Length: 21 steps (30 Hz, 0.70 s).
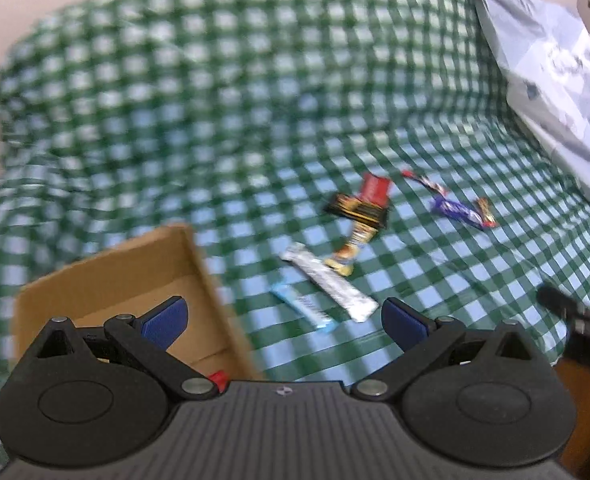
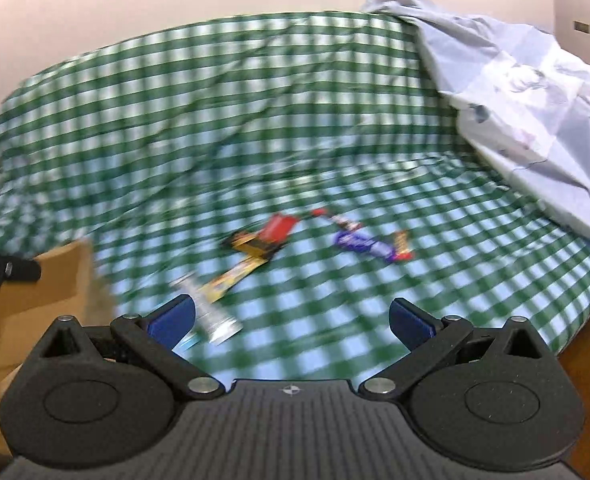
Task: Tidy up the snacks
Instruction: 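Grasp the yellow stick snack with left tool while right grasps purple candy bar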
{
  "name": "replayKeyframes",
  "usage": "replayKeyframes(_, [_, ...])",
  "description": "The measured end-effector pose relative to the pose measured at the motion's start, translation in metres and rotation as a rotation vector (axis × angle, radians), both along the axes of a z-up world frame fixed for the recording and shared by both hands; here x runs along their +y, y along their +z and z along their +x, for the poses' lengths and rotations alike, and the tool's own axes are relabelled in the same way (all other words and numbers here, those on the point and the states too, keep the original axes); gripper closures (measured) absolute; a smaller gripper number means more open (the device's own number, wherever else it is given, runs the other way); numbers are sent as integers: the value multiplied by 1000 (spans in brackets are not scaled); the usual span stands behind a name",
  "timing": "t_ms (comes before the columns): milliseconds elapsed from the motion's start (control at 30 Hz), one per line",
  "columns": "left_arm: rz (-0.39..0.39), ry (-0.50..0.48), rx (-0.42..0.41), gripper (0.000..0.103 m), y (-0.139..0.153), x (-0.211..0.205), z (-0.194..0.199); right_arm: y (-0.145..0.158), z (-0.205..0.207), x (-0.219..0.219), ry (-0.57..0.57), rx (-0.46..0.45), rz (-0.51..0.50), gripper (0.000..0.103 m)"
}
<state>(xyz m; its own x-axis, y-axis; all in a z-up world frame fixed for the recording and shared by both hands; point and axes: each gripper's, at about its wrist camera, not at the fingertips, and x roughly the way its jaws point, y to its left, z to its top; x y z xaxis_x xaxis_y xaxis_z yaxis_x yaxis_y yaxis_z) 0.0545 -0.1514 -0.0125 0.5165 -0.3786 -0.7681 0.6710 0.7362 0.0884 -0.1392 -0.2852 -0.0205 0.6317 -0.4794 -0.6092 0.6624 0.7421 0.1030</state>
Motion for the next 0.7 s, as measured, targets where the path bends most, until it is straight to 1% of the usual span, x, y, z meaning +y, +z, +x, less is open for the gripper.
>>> replayKeyframes(67, [22, -43, 46, 0, -22, -36, 16, -15, 15, -36, -21, 16, 3, 1])
replayKeyframes(133, [45, -80, 76, 0, -46, -69, 35, -35, 33, -68, -16, 47, 8, 1])
replayKeyframes(200, [76, -94, 84, 0, -71, -99, 55, -58, 54, -102, -13, 88, 12, 1])
replayKeyframes(267, [115, -95, 75, 0, -98, -131, 76, -83, 77, -137, -1, 122, 29, 1])
replayKeyframes(333, [154, -94, 85, 0, -125, -158, 96, -109, 101, -168, 8, 153, 40, 1])
replayKeyframes(400, [182, -96, 118, 0, -149, -178, 115, -131, 123, -191, 39, 163, 34, 1])
replayKeyframes(467, [211, -96, 158, 0, -172, -198, 131, -149, 144, -207, 77, 169, 3, 1])
replayKeyframes(567, [229, -91, 187, 0, -199, -218, 145, -177, 176, -230, 168, 197, -4, 1])
replayKeyframes(600, [238, -101, 196, 0, -206, -224, 148, -187, 185, -238, 187, 202, 9, 1])
replayKeyframes(700, [307, -132, 212, 0, -227, -243, 153, -214, 207, -255, 211, 252, 79, 1])
